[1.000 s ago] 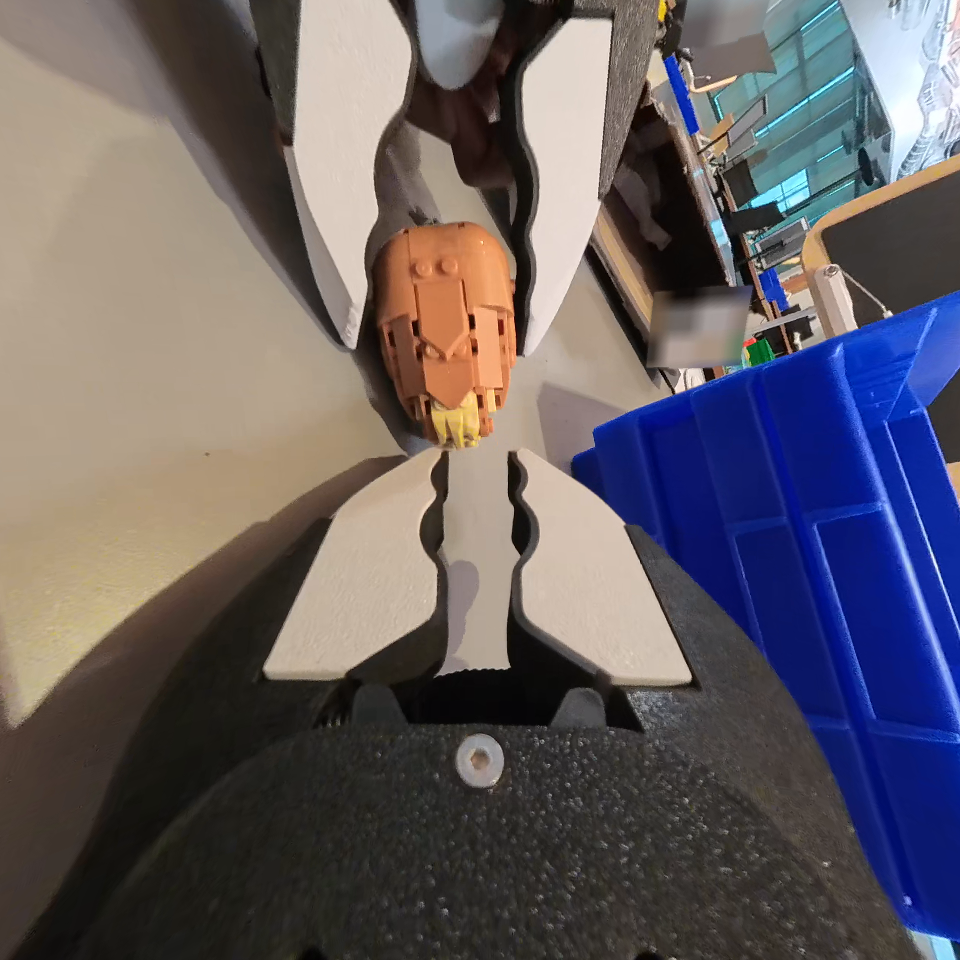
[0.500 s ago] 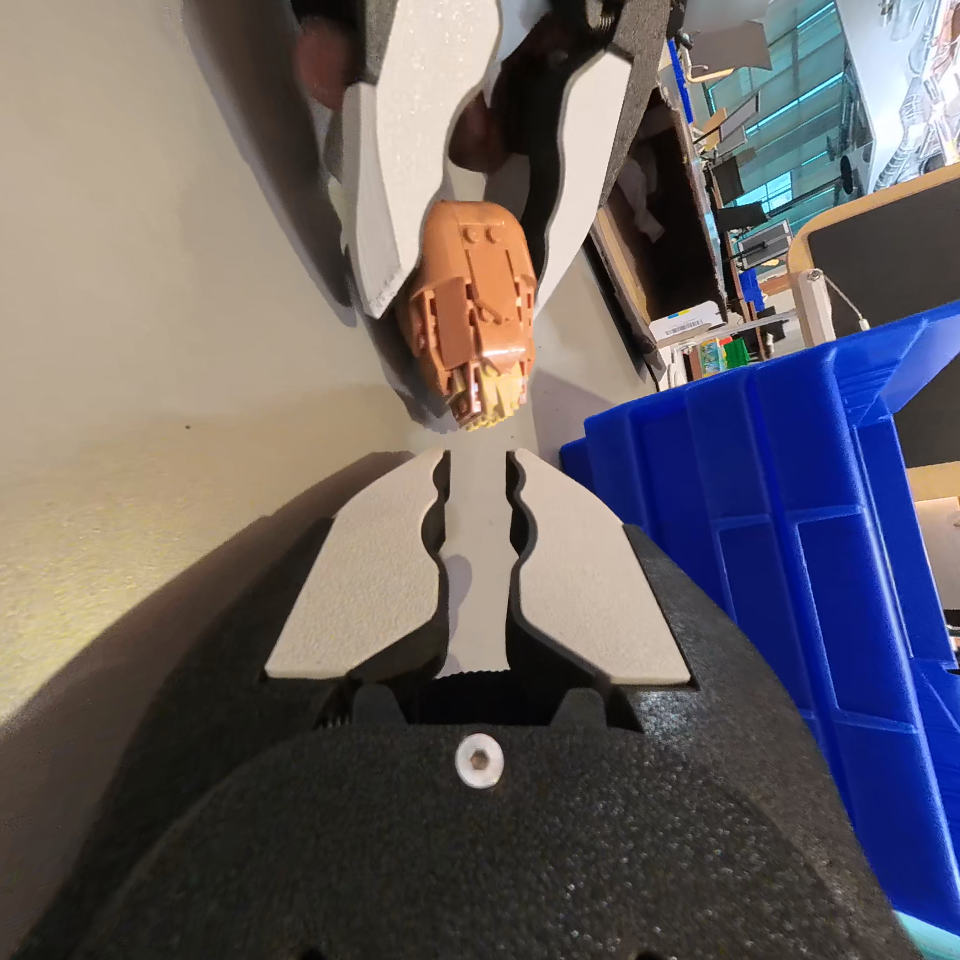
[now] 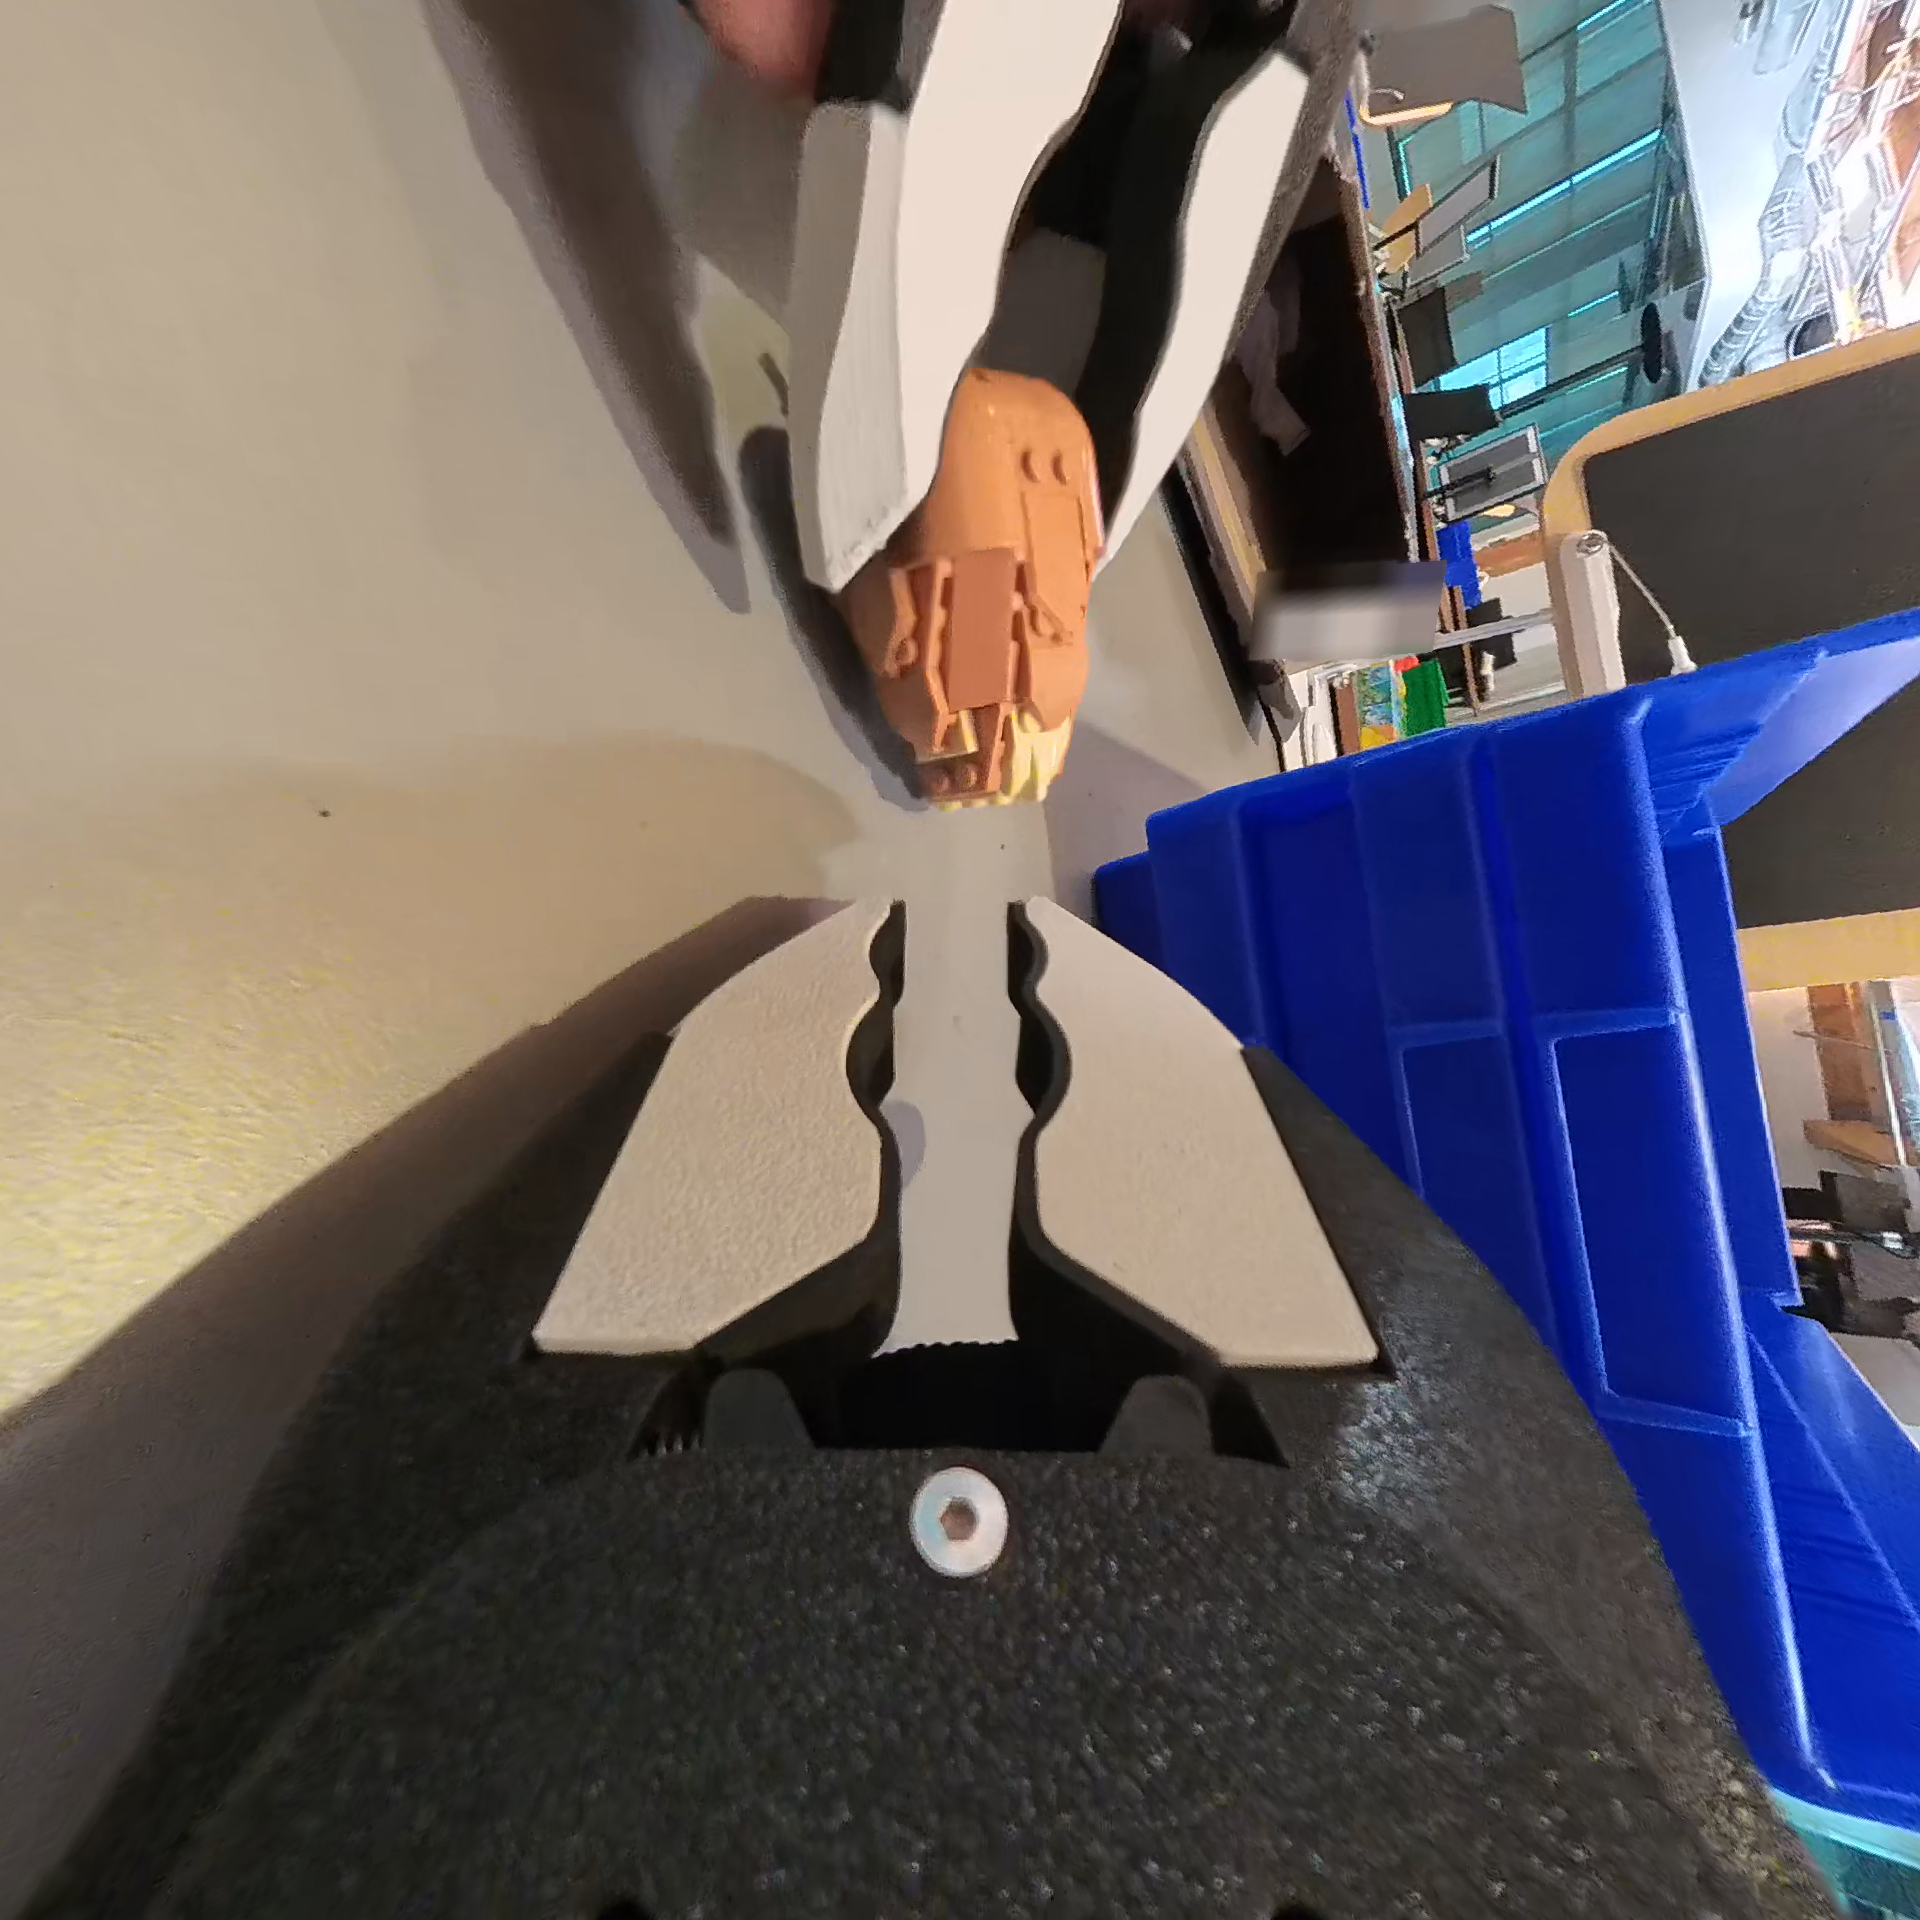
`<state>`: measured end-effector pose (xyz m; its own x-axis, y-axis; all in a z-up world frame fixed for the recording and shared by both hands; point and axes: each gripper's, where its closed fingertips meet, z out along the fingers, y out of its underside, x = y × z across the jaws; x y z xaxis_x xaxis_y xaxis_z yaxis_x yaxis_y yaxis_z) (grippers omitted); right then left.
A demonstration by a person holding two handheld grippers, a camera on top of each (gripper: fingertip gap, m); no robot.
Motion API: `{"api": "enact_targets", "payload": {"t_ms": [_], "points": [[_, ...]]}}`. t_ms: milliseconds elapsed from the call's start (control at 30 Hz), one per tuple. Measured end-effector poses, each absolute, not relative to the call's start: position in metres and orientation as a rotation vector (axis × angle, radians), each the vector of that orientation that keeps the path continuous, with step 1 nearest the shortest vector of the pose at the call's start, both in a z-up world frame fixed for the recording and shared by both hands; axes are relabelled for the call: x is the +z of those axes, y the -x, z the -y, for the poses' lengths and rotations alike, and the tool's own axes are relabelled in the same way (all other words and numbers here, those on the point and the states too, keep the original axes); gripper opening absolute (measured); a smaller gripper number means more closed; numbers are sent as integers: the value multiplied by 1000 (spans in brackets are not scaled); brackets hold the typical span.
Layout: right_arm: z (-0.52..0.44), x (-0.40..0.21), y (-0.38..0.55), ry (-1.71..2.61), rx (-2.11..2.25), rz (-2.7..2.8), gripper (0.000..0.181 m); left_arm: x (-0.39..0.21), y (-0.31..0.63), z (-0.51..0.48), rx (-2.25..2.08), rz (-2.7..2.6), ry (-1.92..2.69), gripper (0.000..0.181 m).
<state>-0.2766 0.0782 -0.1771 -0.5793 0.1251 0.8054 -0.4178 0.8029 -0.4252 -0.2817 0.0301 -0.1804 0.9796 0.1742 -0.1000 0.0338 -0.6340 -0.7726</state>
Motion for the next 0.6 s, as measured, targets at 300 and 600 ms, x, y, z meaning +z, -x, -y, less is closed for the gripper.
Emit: {"api": "enact_targets", "payload": {"t_ms": [300, 600], "points": [[-78, -178, 277, -239, 711, 2060, 18, -179, 293, -28, 413, 92, 2280, 75], [-77, -176, 276, -242, 716, 2049, 17, -190, 293, -30, 342, 172, 2312, 62]]}}
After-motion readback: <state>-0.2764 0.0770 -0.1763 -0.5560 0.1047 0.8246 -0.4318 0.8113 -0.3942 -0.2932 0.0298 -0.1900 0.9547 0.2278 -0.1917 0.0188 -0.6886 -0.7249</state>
